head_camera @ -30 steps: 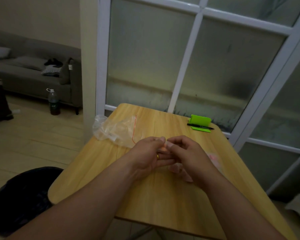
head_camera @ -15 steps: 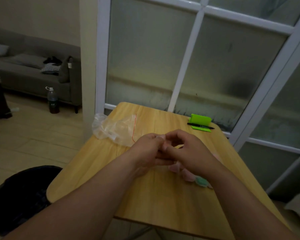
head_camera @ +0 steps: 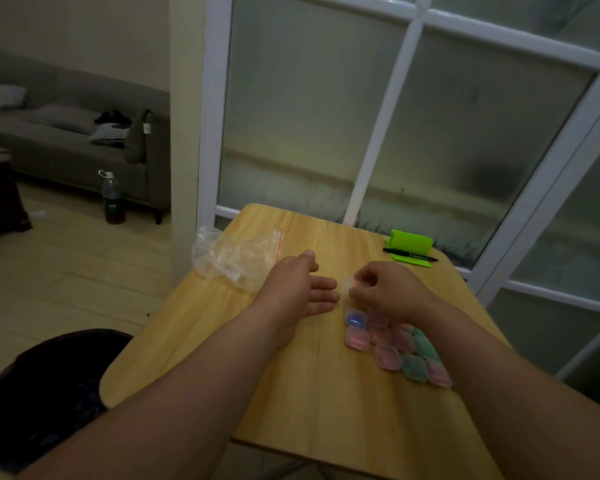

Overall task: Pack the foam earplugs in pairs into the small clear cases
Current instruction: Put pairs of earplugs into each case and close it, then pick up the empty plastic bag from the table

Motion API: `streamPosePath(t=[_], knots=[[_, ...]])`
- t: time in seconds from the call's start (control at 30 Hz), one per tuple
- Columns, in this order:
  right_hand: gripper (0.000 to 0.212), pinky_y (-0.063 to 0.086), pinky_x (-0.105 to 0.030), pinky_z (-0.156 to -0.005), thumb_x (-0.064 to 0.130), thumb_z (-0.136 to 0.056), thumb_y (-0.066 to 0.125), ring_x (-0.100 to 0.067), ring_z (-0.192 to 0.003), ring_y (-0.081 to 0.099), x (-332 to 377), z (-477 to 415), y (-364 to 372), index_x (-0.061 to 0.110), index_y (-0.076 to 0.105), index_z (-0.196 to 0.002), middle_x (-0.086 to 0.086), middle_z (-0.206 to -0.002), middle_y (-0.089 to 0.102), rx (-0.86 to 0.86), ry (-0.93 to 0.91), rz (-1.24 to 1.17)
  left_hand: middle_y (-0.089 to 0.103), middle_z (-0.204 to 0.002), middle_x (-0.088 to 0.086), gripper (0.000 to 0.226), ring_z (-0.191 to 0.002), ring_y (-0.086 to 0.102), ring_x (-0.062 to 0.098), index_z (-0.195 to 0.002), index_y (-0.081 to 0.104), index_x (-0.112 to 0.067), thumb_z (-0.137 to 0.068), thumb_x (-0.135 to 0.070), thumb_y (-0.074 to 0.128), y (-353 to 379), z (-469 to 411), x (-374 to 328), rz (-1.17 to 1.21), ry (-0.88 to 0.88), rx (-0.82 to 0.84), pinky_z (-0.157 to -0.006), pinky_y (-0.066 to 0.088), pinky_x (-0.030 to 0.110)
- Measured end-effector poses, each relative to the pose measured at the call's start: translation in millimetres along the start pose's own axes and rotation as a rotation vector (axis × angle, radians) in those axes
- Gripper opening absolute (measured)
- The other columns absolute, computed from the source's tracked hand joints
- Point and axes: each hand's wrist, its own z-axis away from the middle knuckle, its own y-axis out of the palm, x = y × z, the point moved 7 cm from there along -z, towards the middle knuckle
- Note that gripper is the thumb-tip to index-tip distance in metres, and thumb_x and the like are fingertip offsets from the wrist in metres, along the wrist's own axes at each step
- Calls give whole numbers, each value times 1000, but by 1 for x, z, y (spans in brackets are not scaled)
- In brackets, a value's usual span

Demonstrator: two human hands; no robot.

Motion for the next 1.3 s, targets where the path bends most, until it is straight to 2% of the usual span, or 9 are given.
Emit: streamPosePath(t=[0.17, 0.23, 0.4, 0.57, 0.7, 0.87, 1.07, 1.17, 1.3], knots=[[74, 58, -44, -89, 74, -62, 53, -15, -100, 68, -3, -4, 10, 28, 78, -115, 11, -109, 75, 52, 2, 67, 70, -116, 29, 30, -92, 71, 35, -127, 53, -2, -110, -24, 41, 1, 4, 3, -17, -45, -3, -89, 61, 50], [80, 58, -44, -92, 77, -61, 51, -15, -105, 68, -9, -8, 15, 29, 77, -119, 11, -115, 75, 70, 9, 63, 70, -115, 29, 27, -92, 70, 36, -127, 53, -2, -108, -19, 44, 3, 6, 7, -46, -61, 6, -89, 61, 49], [49, 55, -39, -95, 50, -90, 70, -16, -111, 66, 4, -6, 10, 25, 71, -132, 4, -123, 72, -14, 0, 23, 72, -101, 22, 24, -80, 68, 31, -122, 59, -3, -105, -13, 46, 5, 9, 9, -151, -37, 30, -65, 58, 34], [13, 46, -25, -75, 38, -96, 70, -7, -98, 67, 58, 0, 20, 31, 74, -107, 14, -100, 73, -58, -147, -215, 74, -86, 11, 23, -66, 65, 19, -103, 70, -11, -104, -17, 48, -16, 18, -17, -302, 220, -93, -58, 53, 30], [20, 48, -27, -90, 44, -97, 69, -5, -114, 60, 96, 14, 40, 37, 71, -115, 16, -121, 67, -1, -185, -360, 71, -81, 5, 22, -68, 64, 16, -98, 70, -19, -104, -20, 48, -60, 31, -54, -252, 405, -377, -61, 49, 31], [30, 41, -30, -99, 47, -92, 73, -11, -128, 51, 109, 18, 64, 39, 71, -121, 13, -135, 60, 46, -168, -289, 67, -74, 4, 22, -61, 58, 18, -100, 71, -13, -100, -17, 49, -119, 33, -67, -6, 368, -608, -60, 45, 33], [29, 39, -30, -96, 47, -88, 77, -17, -123, 47, 100, 15, 57, 40, 68, -115, 6, -125, 50, -148, -70, -241, 68, -77, 5, 22, -63, 58, 18, -96, 70, -15, -101, -17, 48, -126, 29, -65, 44, 342, -610, -62, 46, 34], [21, 44, -34, -92, 49, -91, 72, -17, -115, 52, 99, 14, 62, 41, 72, -111, 6, -119, 54, -77, -34, -191, 68, -76, 6, 22, -61, 57, 18, -96, 70, -14, -100, -16, 48, -124, 27, -67, 54, 339, -606, -61, 46, 33], [10, 49, -28, -76, 34, -99, 64, -9, -96, 63, 100, 12, 55, 36, 73, -96, 17, -99, 68, -76, -56, -257, 69, -81, 8, 23, -64, 58, 19, -97, 68, -14, -102, -16, 46, -119, 25, -67, 25, 338, -562, -64, 48, 35]])
